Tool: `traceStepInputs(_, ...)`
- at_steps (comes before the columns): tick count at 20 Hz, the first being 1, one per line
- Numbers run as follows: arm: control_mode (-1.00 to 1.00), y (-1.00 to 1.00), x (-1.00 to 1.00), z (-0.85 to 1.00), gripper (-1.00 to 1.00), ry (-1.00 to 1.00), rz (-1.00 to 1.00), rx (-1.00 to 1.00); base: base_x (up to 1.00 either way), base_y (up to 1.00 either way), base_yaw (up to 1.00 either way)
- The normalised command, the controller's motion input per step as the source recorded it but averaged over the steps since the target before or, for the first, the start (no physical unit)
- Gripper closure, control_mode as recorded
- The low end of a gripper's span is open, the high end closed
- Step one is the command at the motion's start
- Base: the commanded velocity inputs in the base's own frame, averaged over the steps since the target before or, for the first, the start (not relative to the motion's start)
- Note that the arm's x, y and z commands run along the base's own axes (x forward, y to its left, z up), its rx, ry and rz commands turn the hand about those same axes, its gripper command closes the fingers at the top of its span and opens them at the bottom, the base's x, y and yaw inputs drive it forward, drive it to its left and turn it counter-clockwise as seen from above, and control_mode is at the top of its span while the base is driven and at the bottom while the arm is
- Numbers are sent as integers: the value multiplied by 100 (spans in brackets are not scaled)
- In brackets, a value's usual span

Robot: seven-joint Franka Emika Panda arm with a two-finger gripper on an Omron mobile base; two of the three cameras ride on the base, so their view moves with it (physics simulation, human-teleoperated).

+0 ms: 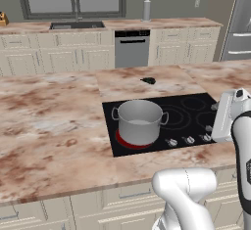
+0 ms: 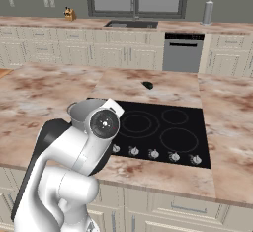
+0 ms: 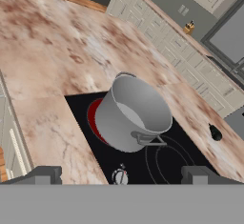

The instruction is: Turn on the burner for the pot on the stove. Wait thirty seconds for the pot to heat up. Then add the eggplant to the pot.

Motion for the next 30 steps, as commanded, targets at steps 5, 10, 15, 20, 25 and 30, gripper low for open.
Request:
traceStepInputs(5,-100,0,0,0,-100,0,0,0,0,0,0)
traceStepInputs(10,-100,0,0,0,-100,0,0,0,0,0,0)
traceStepInputs(15,-100,0,0,0,-100,0,0,0,0,0,0)
traceStepInputs(20,-100,0,0,0,-100,0,0,0,0,0,0)
traceStepInputs(25,-100,0,0,0,-100,0,0,0,0,0,0)
traceStepInputs(30,-100,0,0,0,-100,0,0,0,0,0,0)
